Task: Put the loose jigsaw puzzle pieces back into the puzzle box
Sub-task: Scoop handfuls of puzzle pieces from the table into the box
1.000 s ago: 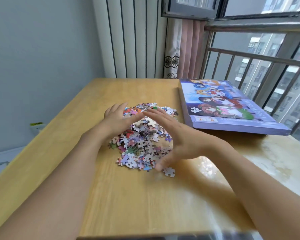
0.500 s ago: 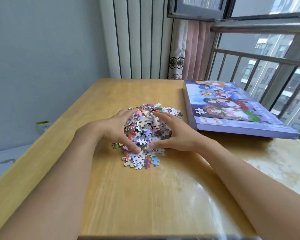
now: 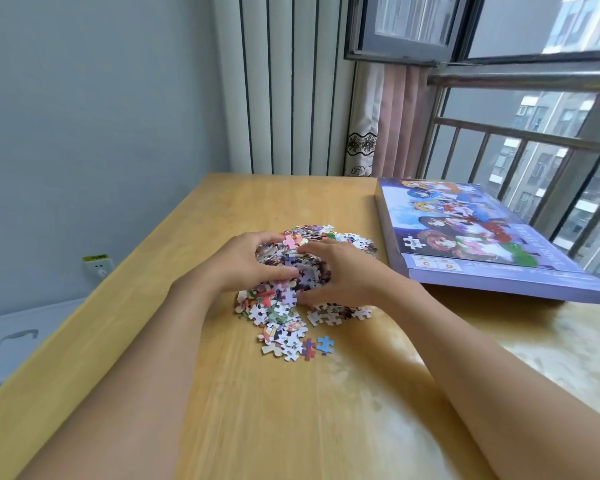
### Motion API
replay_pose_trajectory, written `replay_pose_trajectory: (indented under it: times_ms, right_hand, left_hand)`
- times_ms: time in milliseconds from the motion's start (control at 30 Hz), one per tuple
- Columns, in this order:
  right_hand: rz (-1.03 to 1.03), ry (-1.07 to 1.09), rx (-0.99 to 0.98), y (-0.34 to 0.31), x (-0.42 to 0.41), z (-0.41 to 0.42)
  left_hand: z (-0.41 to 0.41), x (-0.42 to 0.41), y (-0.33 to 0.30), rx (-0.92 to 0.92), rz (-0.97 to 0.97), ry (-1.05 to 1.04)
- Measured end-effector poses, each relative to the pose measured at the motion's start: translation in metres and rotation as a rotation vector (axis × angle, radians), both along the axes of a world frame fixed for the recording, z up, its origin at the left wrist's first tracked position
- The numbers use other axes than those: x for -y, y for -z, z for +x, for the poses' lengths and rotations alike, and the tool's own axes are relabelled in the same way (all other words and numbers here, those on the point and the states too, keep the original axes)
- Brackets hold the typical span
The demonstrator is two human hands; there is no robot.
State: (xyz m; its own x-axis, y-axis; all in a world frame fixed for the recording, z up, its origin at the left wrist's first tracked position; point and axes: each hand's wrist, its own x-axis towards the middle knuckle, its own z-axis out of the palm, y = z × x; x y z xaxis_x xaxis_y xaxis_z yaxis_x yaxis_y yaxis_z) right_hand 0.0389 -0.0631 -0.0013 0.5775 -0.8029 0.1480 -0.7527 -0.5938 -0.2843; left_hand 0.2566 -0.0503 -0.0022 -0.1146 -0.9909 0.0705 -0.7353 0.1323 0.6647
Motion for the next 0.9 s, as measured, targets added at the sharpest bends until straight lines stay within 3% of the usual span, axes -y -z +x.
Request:
replay_pose_trajectory:
  times_ms: [467,900]
  right_hand:
    - [-0.09,0.11,0.181,0.008,0.002,-0.009]
    - [-0.127,0.153,0.348,0.008,0.004,-0.009]
  left_hand:
    - [-0.002,-0.006,-0.004,-0.064,-0.014,0.024]
    - [-0.011,-0.001,0.001,-0.094,-0.159,-0.013]
